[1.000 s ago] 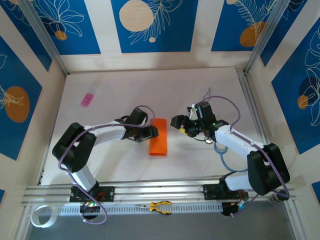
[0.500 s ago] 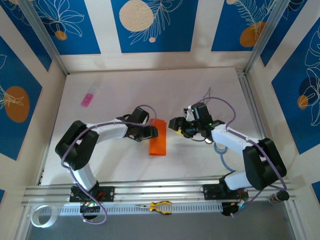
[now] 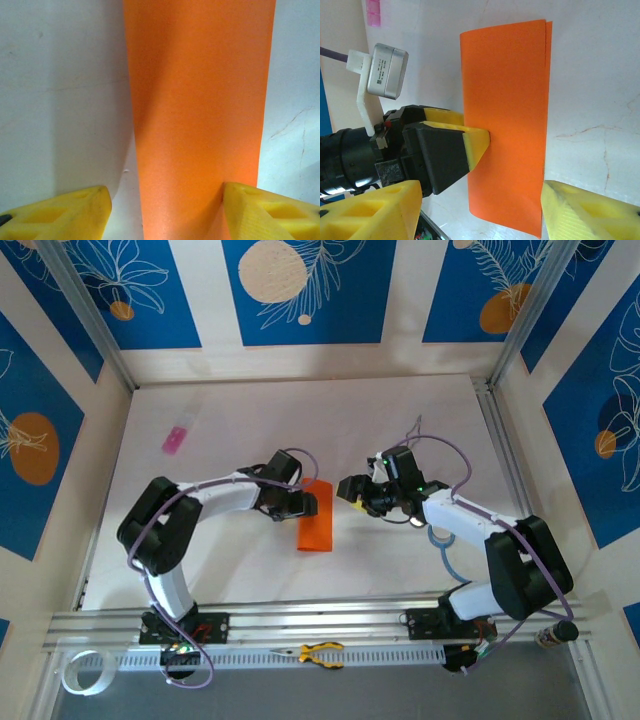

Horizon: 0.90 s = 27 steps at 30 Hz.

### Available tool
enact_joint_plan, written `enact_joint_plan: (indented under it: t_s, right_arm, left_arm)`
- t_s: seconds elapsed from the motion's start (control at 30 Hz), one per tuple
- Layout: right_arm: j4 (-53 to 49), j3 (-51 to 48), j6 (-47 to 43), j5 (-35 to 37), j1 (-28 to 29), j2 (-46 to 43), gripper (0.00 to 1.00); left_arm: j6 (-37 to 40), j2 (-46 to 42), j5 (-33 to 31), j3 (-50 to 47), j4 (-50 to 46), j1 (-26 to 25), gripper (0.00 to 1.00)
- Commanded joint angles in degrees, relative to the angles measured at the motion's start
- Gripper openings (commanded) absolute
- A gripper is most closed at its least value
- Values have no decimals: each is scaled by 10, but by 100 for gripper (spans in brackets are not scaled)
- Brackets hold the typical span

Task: Fold a paper plane with a square sheet of paper (pick it up from the middle)
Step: First fold the square sheet of paper in half at the center of the table, then hold the square sheet of paper at the center of the table.

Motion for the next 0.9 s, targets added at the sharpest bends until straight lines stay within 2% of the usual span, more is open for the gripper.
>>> enact_joint_plan:
  t_s: [0.0, 0.87]
  right_arm:
    - [-3, -7, 3, 2, 4, 5, 65]
    - [-17, -9, 4, 17, 3, 4, 66]
  left_arm:
    - [33, 35, -21, 10, -34, -4, 64]
    - [37, 80, -44, 43, -84, -11, 65]
